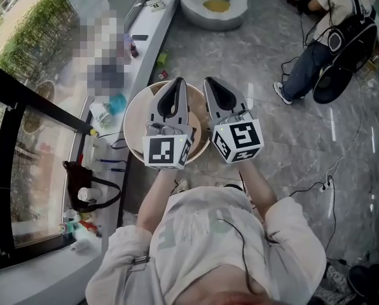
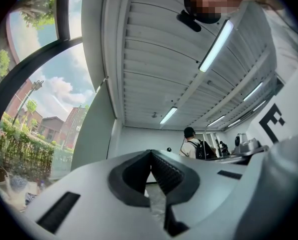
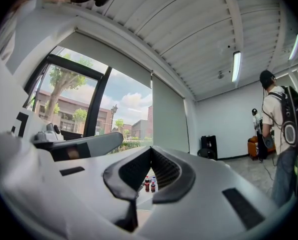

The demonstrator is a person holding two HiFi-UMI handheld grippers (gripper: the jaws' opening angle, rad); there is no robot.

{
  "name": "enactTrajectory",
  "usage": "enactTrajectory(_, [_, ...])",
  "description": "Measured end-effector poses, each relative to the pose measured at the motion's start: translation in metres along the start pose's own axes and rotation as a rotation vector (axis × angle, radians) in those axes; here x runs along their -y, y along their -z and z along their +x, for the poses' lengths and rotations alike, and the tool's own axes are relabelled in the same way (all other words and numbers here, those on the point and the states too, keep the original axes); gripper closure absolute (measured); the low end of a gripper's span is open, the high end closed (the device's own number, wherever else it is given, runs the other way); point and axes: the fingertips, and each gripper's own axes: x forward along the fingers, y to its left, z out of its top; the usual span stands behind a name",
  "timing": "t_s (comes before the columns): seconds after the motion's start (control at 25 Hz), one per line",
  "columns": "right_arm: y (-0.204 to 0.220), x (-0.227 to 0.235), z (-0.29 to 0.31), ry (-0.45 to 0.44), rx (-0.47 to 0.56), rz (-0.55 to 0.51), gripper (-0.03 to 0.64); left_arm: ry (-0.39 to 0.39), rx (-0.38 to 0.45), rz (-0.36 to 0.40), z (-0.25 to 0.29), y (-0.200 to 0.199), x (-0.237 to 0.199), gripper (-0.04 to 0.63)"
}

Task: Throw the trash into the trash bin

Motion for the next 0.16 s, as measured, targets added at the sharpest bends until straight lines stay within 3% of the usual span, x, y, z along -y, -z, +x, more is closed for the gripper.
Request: enactTrajectory(0.16, [0.001,-0.0002,0.0017,-0.004,-0.003,-0.006,0.601,-0.009,0.004,0.006,0.0015,-0.0036,-0.0035,0.583])
